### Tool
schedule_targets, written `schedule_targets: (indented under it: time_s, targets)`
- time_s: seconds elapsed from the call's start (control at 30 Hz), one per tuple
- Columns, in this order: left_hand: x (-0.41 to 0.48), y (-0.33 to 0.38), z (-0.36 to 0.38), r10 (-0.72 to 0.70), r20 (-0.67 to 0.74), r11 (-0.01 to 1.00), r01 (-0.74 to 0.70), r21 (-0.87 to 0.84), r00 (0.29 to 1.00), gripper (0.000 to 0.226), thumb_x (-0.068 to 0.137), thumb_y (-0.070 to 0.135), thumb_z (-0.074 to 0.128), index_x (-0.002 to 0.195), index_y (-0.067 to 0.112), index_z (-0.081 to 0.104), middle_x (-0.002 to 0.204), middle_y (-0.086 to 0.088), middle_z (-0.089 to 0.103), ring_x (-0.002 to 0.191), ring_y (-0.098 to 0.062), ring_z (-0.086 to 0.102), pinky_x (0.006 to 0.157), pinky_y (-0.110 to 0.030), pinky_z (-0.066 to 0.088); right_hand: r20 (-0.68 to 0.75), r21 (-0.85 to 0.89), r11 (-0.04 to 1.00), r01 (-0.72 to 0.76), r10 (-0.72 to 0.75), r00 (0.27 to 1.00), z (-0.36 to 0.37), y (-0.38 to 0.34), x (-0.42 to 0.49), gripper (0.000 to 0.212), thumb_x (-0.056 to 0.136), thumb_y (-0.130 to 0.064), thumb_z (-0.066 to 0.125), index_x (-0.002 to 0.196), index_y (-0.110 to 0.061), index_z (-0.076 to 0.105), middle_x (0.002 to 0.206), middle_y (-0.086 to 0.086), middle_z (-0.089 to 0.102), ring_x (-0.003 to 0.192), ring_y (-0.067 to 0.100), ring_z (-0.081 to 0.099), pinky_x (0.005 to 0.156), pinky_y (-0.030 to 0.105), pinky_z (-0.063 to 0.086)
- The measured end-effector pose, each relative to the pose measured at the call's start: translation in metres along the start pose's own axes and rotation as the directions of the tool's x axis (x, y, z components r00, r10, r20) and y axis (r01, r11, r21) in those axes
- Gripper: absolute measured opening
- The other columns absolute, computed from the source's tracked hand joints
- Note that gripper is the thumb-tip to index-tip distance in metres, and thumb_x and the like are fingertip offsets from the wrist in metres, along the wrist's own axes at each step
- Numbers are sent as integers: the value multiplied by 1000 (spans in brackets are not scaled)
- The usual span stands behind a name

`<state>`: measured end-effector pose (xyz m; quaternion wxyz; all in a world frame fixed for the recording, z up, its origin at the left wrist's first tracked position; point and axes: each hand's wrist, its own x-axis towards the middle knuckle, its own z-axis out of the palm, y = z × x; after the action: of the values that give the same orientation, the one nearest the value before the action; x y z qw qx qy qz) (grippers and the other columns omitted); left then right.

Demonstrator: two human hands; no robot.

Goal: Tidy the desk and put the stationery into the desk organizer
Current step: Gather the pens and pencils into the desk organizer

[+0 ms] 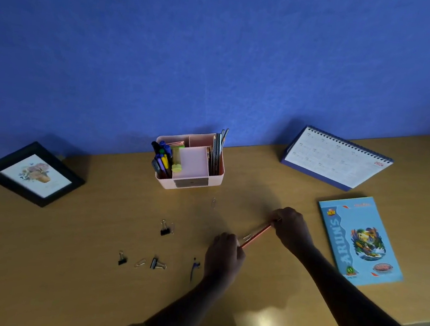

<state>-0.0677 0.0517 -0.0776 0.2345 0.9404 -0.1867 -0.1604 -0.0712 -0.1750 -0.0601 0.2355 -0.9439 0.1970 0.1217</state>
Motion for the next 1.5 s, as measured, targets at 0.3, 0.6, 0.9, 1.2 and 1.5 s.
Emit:
schedule_targets:
  time_s: [0.3,0.6,0.9,1.2,1.5]
  targets:
    - [20,22,-49,-117,-96,909,68,-411,988,19,102,40,60,107,26,72,99,13,74,81,4,69,72,-25,63,19,-81,957,277,-277,961,-23,-44,-12,25,98,-21,75,122,-28,74,123,-11,72,114,5,65,82,21,57]
    - [48,23,-113,-71,-307,866,-94,-491,949,28,105,44,64,107,18,76,93,10,75,81,0,68,71,-19,55,-184,16,848,530,-519,835,-49,-107,4,19,99,-18,69,116,-22,75,110,-6,76,95,5,71,72,25,62]
    - [40,-20,-132,-210,-225,855,68,-513,951,18,102,34,66,100,21,79,91,12,78,80,4,70,69,-13,51,-504,269,841,469,-292,813,-86,-164,55,5,97,-19,76,100,-15,78,98,-3,77,82,7,69,72,37,58]
    - [4,-79,-122,-293,-51,877,247,-411,955,18,100,31,67,107,20,81,100,8,80,83,7,66,69,-10,46,-466,257,860,442,-290,836,-93,-210,86,12,101,-21,70,103,-13,79,99,-5,78,87,7,71,73,26,58]
    - [-1,-110,-130,-329,-78,879,275,-388,941,23,102,31,65,112,19,81,105,6,80,90,-2,71,74,-16,54,-289,323,932,166,-70,955,-48,-210,110,13,95,-29,74,93,-17,79,78,-2,75,72,19,71,66,38,57]
